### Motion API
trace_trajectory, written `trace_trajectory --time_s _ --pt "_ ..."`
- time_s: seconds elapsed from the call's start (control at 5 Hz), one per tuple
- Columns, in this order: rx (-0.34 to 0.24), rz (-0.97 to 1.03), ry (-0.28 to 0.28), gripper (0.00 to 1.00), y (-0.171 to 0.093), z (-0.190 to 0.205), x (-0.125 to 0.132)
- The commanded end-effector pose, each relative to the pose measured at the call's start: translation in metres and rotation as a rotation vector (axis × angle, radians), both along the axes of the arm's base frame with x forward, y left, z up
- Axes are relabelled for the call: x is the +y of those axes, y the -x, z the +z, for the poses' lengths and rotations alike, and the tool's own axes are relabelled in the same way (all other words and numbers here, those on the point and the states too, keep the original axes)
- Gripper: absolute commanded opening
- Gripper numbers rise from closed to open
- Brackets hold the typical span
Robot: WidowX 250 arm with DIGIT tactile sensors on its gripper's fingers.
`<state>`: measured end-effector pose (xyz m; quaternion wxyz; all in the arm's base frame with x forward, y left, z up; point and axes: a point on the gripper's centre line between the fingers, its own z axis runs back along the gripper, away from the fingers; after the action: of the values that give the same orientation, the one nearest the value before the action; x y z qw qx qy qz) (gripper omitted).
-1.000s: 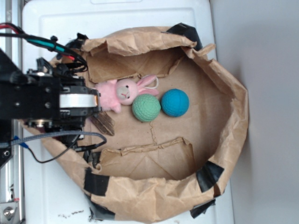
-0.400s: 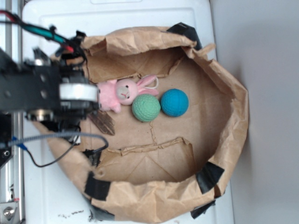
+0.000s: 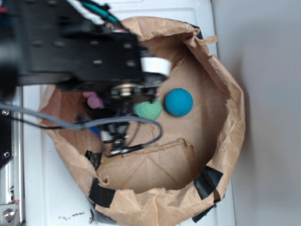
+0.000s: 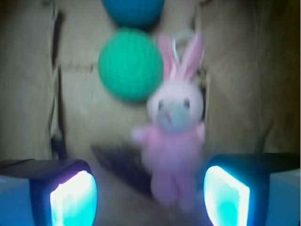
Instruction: Grab the pink bunny.
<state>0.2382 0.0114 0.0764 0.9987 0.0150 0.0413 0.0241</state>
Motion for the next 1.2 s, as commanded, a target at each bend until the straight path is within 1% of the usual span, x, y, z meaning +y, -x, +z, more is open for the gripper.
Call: trace_trajectory --time_s 0.0,0.2,0.4,0.6,0.8,1.0 --pt "-0.064 -0.015 -0.023 1.0 -0.016 -0.011 0.009" --pt "-0.093 -0.044 -0.03 1.0 -0.012 -0.028 0.018" --pt "-0.108 -0.011 -0.077 0.79 -0.017 -0.039 0.017" --pt "-0.119 0.019 -0.102 0.0 -0.021 -0.045 0.017" --pt "-0.123 0.022 -0.101 0.0 -0.021 -0.046 0.018" --pt "-0.152 0.016 -0.116 0.0 -0.015 -0.05 0.02"
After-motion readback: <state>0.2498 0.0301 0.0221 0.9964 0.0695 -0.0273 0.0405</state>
